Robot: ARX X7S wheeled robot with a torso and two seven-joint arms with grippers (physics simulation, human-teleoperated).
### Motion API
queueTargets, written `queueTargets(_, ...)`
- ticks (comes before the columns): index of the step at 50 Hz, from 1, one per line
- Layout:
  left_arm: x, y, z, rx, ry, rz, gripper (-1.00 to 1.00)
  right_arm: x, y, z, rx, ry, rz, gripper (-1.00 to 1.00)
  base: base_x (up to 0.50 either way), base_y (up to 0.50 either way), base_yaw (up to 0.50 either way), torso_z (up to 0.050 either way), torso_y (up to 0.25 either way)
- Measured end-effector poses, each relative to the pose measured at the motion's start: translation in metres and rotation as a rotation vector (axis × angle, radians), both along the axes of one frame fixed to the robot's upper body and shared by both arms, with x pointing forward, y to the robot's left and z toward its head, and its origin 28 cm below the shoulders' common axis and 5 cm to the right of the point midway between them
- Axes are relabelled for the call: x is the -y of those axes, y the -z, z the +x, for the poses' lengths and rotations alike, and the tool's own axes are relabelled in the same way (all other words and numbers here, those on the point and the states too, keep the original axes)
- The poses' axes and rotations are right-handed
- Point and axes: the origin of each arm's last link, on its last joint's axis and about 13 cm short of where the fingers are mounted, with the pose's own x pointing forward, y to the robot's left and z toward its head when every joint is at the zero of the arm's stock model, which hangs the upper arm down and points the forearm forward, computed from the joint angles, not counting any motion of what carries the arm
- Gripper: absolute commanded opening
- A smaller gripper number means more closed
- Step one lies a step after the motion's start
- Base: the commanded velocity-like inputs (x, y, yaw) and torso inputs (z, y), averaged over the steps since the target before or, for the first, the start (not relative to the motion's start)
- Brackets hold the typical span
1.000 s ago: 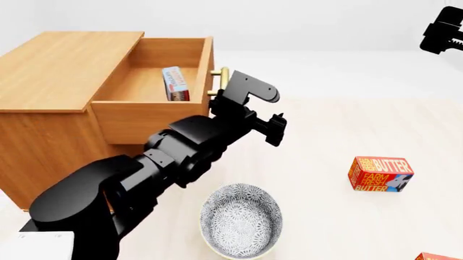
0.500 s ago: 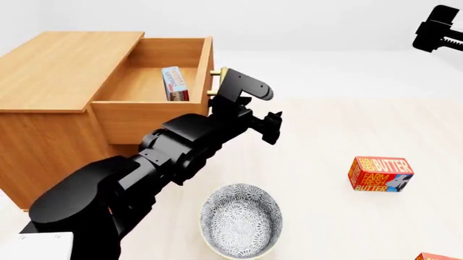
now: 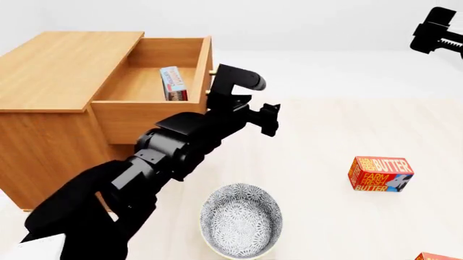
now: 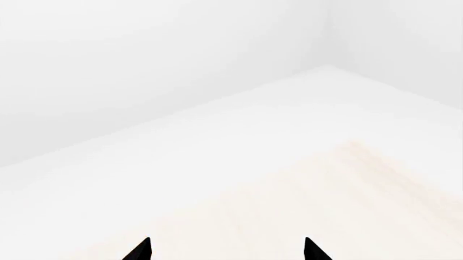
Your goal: Put the chocolate pudding in the top drawer of the cabinet and close it.
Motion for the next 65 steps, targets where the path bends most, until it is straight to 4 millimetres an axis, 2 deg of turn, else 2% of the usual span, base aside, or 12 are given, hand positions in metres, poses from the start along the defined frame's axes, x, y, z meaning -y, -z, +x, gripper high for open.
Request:
queueTargets(27,-0.01,0.002,0.0,0.008,-0.023,-0.038,1.0,-0.001,0.003,0.002,-0.001,-0.005,0.006,1.0,0.02,0.0,0.0,0.001,0.001)
queueTargets(39,-0.019,-0.005,0.0,-0.046,-0.033,-0.07,1.0,-0.002,0.004,0.003,-0.002,-0.008,0.007,1.0,0.03,0.0,0.0,0.002,0.001)
queueTargets(65,-0.07,-0.03,0.0,-0.251,-0.1,-0.18,1.0,-0.006,0.006,0.009,-0.003,-0.021,0.012,1.0,0.03,0.0,0.0,0.0,0.0)
